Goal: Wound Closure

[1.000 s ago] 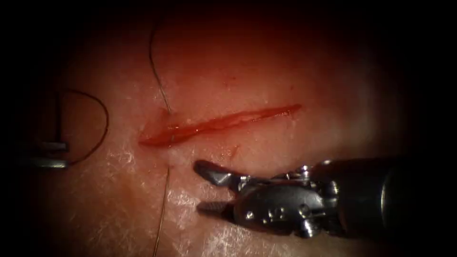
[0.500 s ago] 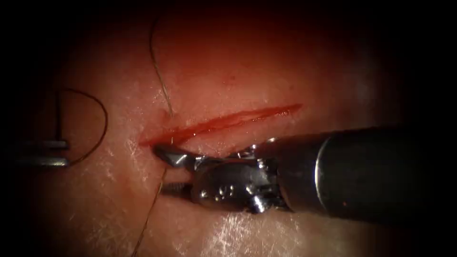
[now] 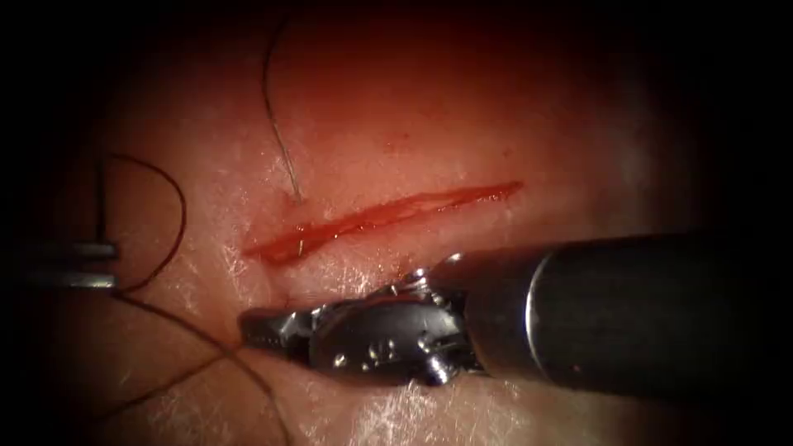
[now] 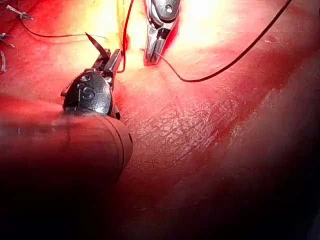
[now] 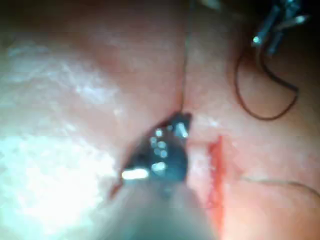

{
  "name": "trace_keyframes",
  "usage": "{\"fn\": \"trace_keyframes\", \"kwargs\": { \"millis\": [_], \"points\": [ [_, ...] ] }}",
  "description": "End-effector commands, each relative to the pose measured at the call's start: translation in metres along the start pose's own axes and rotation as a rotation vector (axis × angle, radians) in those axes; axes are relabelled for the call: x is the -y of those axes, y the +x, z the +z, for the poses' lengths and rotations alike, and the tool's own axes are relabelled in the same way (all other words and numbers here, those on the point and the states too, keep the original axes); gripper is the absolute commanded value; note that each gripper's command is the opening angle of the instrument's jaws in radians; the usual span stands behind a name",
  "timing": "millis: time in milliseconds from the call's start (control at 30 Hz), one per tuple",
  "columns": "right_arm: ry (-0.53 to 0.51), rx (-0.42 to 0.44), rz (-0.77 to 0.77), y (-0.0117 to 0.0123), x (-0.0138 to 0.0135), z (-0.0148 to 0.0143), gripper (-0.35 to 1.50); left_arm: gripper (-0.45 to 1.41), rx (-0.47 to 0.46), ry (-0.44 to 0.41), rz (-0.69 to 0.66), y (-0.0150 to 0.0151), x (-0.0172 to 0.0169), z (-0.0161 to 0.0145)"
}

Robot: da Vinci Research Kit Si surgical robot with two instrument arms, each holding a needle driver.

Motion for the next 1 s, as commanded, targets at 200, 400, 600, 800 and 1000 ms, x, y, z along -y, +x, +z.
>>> {"fn": "trace_keyframes", "kwargs": {
  "millis": [200, 400, 600, 800, 1000],
  "points": [
    [0.022, 0.003, -0.003, 0.0016, 0.0041, -0.003, -0.35, -0.45, -0.001, -0.002, -0.001, -0.0007, 0.0, 0.0007],
    [0.042, 0.017, 0.012, 0.0032, 0.0094, -0.0088, -0.35, -0.45, -0.001, -0.009, -0.001, -0.0006, 0.0001, 0.0],
    [0.076, 0.029, 0.03, 0.004, 0.0136, -0.0124, -0.35, -0.45, 0.004, 0.0, -0.006, -0.0002, 0.0006, -0.0021],
    [0.102, 0.036, 0.045, 0.0045, 0.0159, -0.0142, -0.35, -0.45, 0.0, 0.015, -0.018, 0.0002, 0.0011, -0.0032],
    [0.081, 0.028, 0.052, 0.0046, 0.0153, -0.0138, -0.35, -0.45, 0.0, 0.014, -0.018, 0.0002, 0.0011, -0.0033]
  ]
}}
